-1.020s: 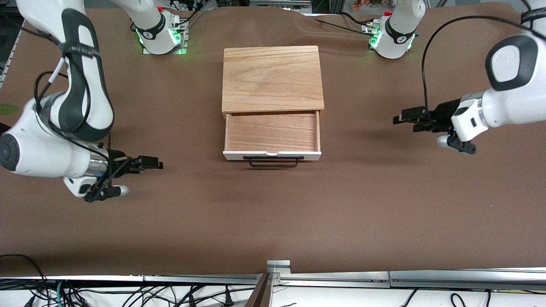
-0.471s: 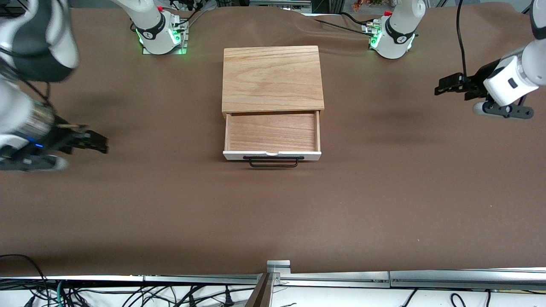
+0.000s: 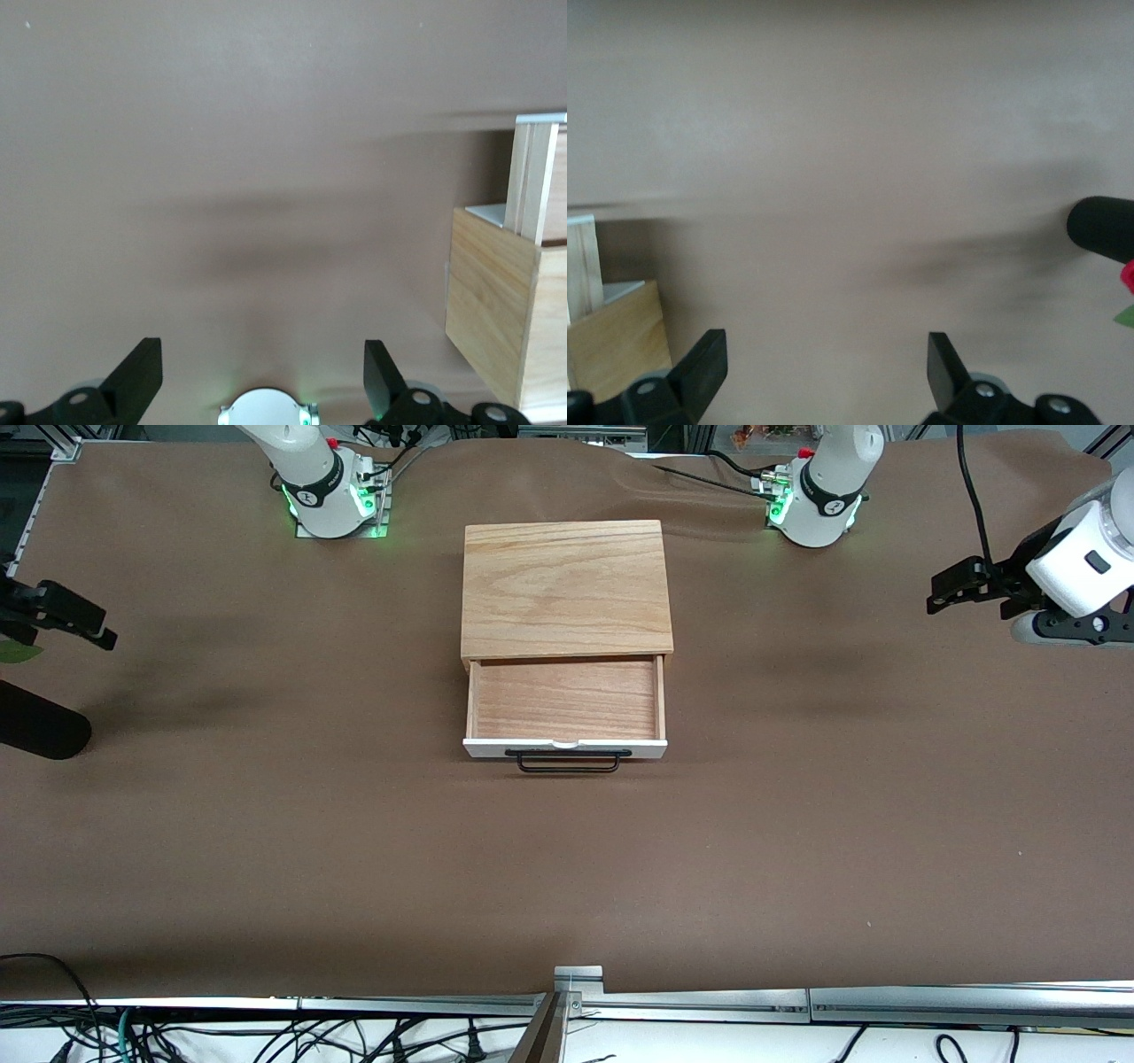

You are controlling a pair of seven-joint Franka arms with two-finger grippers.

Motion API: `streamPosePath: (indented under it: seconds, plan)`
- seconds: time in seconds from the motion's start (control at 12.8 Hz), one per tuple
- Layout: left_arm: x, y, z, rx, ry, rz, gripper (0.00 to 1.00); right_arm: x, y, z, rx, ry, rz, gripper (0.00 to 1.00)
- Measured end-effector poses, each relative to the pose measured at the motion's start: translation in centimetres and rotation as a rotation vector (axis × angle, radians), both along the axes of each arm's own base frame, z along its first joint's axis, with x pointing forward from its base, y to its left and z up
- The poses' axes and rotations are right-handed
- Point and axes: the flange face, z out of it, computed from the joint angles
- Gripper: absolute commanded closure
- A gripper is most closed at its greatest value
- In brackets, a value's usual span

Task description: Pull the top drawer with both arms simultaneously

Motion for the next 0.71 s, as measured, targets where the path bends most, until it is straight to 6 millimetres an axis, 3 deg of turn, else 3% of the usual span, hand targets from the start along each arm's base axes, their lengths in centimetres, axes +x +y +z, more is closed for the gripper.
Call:
streamPosePath:
  seconds: [0.31, 0.71]
  plan:
    - [0.7, 0.3, -0.1, 0.005, -0.035, 0.049, 0.00, -1.2, 0.7, -2.0, -0.007, 0.051, 0.011, 0.00]
    - [-0.4, -2.9, -0.2, 0.078, -0.030, 0.103, 0.00, -1.2, 0.5, -2.4, -0.020, 0.059, 0.010, 0.00]
